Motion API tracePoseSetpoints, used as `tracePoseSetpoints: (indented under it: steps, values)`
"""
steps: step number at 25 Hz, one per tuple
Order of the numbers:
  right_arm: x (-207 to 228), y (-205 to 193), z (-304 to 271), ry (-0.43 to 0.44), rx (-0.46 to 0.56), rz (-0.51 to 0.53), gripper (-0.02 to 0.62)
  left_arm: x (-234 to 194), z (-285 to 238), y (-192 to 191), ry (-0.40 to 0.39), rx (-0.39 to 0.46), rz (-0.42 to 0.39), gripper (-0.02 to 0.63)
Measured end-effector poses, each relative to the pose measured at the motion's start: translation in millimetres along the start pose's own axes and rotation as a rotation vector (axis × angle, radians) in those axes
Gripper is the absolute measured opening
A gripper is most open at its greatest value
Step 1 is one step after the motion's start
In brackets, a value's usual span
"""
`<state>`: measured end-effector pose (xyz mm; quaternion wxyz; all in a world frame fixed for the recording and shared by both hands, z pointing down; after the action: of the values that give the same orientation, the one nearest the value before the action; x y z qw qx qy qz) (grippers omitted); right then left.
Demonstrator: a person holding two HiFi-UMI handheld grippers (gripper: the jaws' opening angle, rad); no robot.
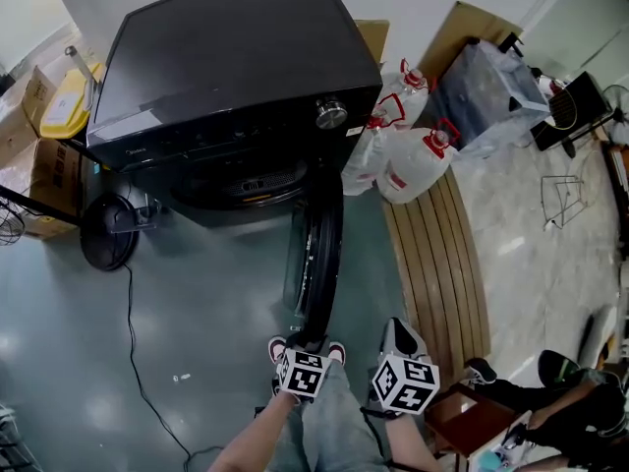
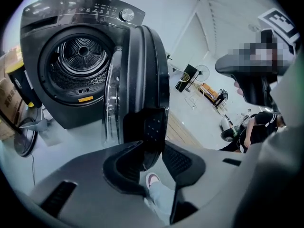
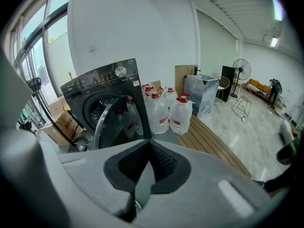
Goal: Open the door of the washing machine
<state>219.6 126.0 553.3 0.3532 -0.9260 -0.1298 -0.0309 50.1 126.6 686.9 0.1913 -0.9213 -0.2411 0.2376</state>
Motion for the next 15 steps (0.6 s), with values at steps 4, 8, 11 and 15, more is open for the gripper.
tracePoseSetpoints:
  steps: [4,8,11,15]
  values:
    - [11,3,0,-0.001,-0.008,0.003,0.005,18,-9,4,-0.025,-0.015,-0.018,0.118]
    - [21,9,-4,0.007,-0.007,0.014,0.005,32,-20,11,-0.034,-0.006,-0.02,0.119]
    - [29,7,-2,0.011,-0.014,0.016,0.005,42,-26,11,-0.041,-0.013,-0.017,0.12]
    - [40,7,1,0.022,-0.018,0.032,0.005,53,-32,13,-0.048,-0.01,-0.032,0.12]
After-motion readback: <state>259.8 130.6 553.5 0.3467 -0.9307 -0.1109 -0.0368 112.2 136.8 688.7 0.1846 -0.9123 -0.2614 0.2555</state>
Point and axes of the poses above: the fingertips, and each gripper's own axes: z backward along the fingers, x to its right, y out of its top, the point moved 7 cm from there along z, backward along the fingers, and after that the axes turned 1 degree about -z, right-handed, at the moved point
